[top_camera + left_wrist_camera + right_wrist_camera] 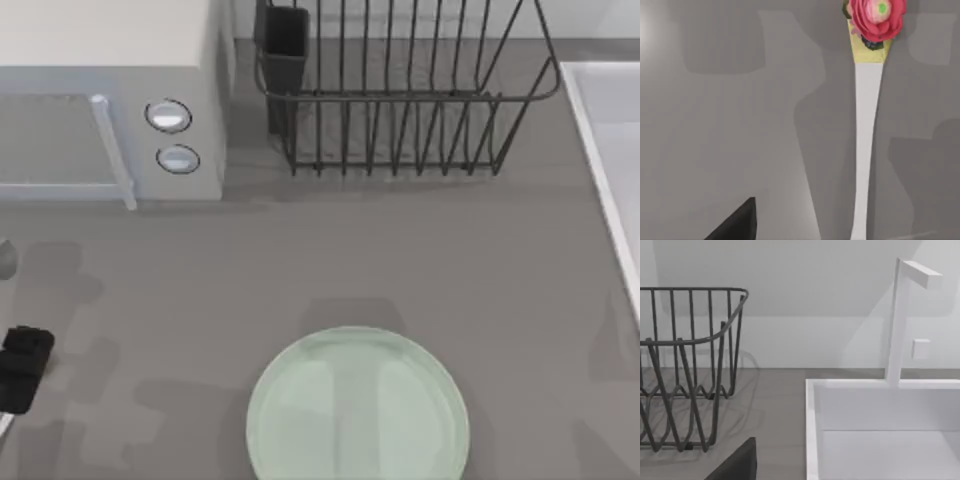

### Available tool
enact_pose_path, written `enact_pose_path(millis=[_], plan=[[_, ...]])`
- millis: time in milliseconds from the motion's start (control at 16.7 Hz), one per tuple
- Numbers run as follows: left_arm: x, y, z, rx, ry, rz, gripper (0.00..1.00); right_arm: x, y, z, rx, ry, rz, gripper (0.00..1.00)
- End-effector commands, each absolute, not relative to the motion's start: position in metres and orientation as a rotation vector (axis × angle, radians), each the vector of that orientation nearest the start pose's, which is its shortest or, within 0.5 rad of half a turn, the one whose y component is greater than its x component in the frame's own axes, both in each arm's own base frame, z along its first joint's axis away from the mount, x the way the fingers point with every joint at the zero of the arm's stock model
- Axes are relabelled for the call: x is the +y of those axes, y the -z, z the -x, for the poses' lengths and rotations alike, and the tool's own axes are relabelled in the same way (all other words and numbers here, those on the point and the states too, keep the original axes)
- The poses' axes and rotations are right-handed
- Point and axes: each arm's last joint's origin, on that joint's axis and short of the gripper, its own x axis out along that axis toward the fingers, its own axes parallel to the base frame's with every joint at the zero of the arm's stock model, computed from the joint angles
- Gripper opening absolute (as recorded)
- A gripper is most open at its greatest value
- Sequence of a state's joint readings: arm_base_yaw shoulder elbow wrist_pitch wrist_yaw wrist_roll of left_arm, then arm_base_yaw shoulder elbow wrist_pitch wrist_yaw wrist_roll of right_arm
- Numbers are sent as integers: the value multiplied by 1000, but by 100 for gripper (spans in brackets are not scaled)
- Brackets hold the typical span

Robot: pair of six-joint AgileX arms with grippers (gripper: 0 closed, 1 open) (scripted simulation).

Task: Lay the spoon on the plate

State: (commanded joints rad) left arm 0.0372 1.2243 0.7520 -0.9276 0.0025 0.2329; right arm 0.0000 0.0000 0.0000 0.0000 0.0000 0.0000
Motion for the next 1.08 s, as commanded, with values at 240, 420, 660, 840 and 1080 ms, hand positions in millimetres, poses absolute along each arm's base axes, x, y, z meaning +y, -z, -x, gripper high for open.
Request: enact_pose_path(millis=[240, 420, 660, 840, 1080], plan=[[10, -192, -219, 1544, 173, -176, 100, -1, -160, -106, 0, 0, 0, 100], [11, -192, -222, 1558, 178, -176, 100, -1, -160, -106, 0, 0, 0, 100], [10, -191, -221, 1556, 180, -179, 100, -1, -160, -106, 0, 0, 0, 100], [10, -175, -224, 1563, 178, -176, 100, -1, -160, -106, 0, 0, 0, 100], [11, -131, -228, 1548, 176, -177, 100, -1, -160, -106, 0, 0, 0, 100]])
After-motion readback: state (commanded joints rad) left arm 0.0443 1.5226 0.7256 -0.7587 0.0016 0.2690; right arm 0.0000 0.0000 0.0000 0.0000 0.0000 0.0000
